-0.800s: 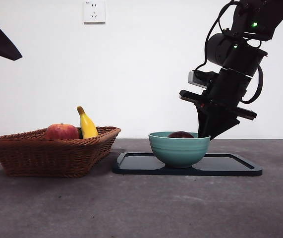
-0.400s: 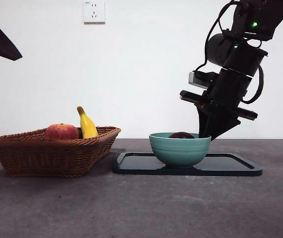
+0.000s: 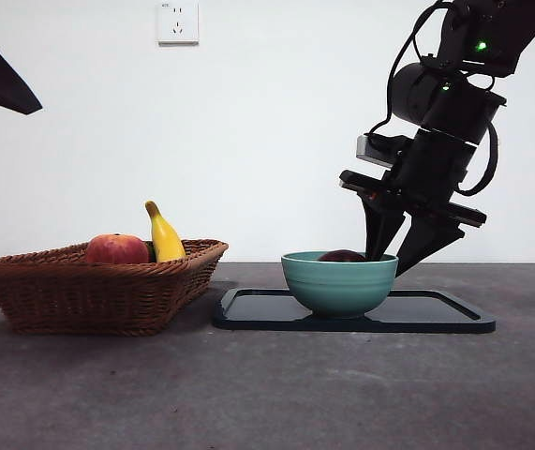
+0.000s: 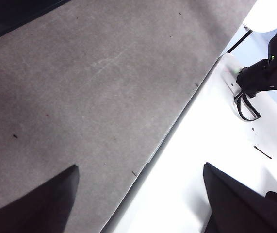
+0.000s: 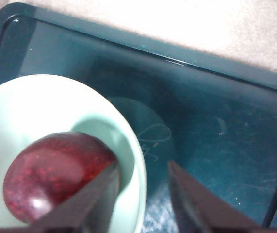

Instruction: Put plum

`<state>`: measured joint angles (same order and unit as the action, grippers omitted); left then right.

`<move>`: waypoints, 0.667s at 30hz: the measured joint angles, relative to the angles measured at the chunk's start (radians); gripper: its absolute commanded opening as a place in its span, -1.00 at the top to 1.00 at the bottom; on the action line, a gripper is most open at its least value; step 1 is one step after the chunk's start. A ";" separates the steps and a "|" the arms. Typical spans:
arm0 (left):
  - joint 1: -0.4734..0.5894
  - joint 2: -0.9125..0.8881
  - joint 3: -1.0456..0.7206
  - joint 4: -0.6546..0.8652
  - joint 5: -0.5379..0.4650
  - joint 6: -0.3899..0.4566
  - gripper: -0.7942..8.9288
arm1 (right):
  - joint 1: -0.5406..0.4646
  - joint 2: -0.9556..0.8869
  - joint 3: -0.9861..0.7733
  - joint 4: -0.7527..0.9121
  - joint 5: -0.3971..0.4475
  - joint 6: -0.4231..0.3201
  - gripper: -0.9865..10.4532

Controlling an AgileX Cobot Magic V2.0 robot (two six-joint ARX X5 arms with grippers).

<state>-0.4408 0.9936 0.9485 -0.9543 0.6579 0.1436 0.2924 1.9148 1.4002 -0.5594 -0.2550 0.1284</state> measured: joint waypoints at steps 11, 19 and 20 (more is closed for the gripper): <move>0.000 0.000 0.000 0.000 0.000 0.000 0.00 | -0.015 -0.168 0.026 -0.040 0.024 0.001 0.45; 0.000 0.000 0.000 0.001 0.000 0.000 0.00 | -0.011 -0.397 0.032 -0.163 0.020 -0.001 0.45; 0.000 0.000 0.000 0.000 0.000 0.000 0.00 | -0.008 -0.423 0.032 -0.180 0.020 -0.001 0.45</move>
<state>-0.4408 0.9936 0.9485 -0.9539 0.6579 0.1436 0.2840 1.4914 1.4319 -0.7395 -0.2348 0.1272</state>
